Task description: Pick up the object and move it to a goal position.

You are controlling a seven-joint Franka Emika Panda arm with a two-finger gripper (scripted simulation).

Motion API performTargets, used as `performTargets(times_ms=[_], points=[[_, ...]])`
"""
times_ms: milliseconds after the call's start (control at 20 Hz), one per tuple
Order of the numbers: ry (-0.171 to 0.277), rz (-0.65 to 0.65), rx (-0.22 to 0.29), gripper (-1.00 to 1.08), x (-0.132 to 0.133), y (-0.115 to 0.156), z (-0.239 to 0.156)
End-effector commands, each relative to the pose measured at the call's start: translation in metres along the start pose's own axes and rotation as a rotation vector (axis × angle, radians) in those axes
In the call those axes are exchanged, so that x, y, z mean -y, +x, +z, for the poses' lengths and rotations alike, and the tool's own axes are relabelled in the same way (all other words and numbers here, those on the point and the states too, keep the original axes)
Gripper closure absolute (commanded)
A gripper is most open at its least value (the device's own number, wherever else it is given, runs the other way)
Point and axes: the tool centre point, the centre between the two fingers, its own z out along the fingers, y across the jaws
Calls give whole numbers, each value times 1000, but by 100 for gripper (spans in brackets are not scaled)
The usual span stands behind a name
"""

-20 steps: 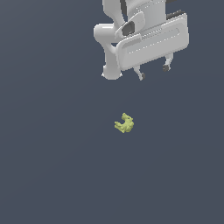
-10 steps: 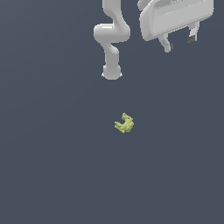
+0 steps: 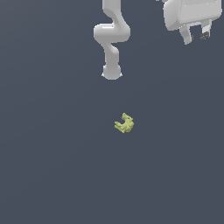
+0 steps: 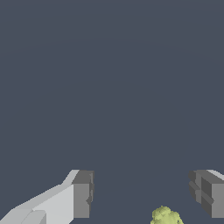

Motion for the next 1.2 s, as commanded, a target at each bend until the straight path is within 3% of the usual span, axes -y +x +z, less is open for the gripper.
performTargets(times_ms=[0, 300, 600, 850, 1150], points=[[-22, -48, -2, -60, 15, -5, 7], [-85, -154, 20, -60, 39, -26, 39], [-156, -249, 73, -60, 46, -61, 85], [-218, -317, 140, -60, 36, -101, 129], [-293, -381, 245, -60, 6, -162, 182]])
